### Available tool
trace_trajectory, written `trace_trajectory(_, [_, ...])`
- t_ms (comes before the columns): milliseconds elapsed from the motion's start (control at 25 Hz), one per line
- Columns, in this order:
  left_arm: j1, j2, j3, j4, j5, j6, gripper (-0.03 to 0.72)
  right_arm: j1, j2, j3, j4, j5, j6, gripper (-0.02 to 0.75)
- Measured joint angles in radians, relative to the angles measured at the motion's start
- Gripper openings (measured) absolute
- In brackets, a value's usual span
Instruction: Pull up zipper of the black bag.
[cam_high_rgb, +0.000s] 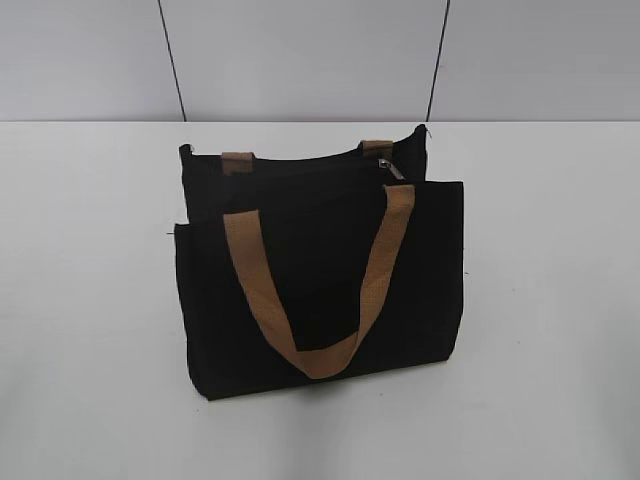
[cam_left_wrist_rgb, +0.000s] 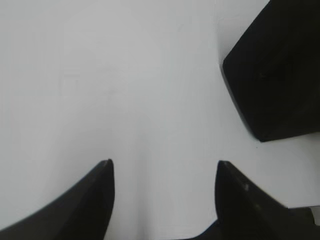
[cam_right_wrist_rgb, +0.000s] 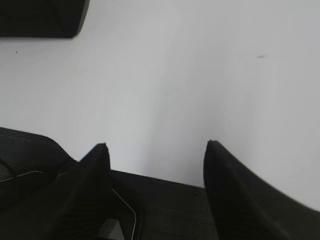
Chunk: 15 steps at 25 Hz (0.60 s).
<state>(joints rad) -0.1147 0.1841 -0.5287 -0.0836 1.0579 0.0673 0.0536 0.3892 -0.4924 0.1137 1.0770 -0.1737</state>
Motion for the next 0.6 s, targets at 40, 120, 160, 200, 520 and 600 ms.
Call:
trace_trajectory(40, [0.000, -0.024, 0.000, 0.000, 0.001, 0.000, 0.477, 0.000, -0.015, 0.003, 0.000, 0.006, 0.000, 0.463])
trace_trajectory(120, [0.000, -0.062, 0.000, 0.000, 0.002, 0.000, 0.477, 0.000, -0.052, 0.004, 0.000, 0.010, 0.000, 0.463])
trace_trajectory(160, [0.000, -0.082, 0.000, 0.000, 0.002, 0.000, 0.477, 0.000, -0.069, 0.004, 0.000, 0.010, 0.000, 0.463])
trace_trajectory(200, [0.000, -0.101, 0.000, 0.000, 0.002, 0.000, 0.477, 0.000, -0.095, 0.004, 0.000, 0.011, 0.000, 0.463])
trace_trajectory(520, [0.000, -0.188, 0.000, 0.000, 0.003, 0.000, 0.472, 0.000, -0.283, 0.004, 0.000, 0.015, 0.000, 0.463])
trace_trajectory(600, [0.000, -0.190, 0.000, 0.000, 0.003, 0.000, 0.472, 0.000, -0.333, 0.004, 0.000, 0.015, 0.000, 0.463])
